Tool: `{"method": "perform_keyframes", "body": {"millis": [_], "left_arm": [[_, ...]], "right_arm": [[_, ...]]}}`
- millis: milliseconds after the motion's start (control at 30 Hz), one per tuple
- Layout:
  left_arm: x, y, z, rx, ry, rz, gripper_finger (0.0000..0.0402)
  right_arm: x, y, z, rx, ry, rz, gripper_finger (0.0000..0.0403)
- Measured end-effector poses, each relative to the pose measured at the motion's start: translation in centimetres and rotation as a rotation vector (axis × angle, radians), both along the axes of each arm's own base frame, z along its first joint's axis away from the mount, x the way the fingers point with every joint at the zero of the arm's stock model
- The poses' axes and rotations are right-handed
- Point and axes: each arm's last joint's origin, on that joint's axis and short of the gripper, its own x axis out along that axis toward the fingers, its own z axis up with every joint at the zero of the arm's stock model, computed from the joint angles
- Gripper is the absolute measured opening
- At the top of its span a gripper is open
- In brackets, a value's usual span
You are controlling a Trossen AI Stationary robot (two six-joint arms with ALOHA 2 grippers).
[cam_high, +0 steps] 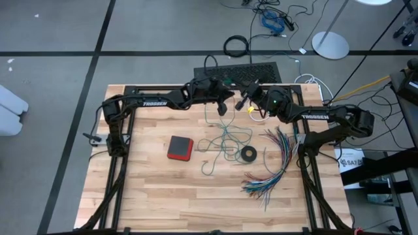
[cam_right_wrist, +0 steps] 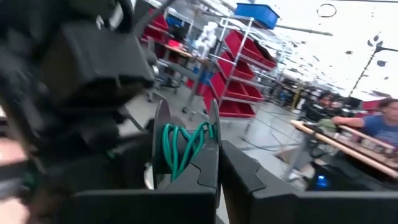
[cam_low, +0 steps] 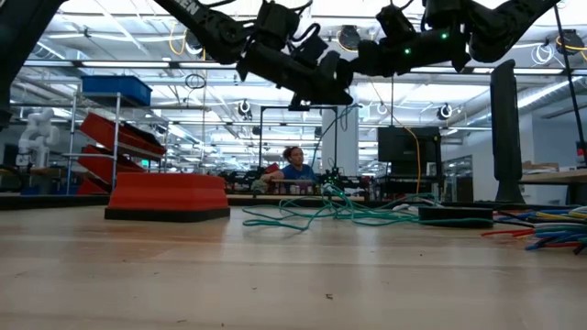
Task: Coiling cords
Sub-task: Coil the green wire cable on the spool
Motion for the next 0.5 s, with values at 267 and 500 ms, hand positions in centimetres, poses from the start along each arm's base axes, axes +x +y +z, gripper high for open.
{"method": "perform_keyframes", "body": {"millis": [267, 500], "left_arm": [[-0.7, 0.6, -1.1, 0.024, -0.044, 0.014, 0.0018], [-1.2, 0.3, -2.3, 0.059, -0.08, -0.006, 0.0032]], "right_arm": [[0.1, 0.1, 0.1, 0.042, -0.051, 0.054, 0.0], [0.1, 0.1, 0.0, 0.066, -0.054, 0.063, 0.0]]}}
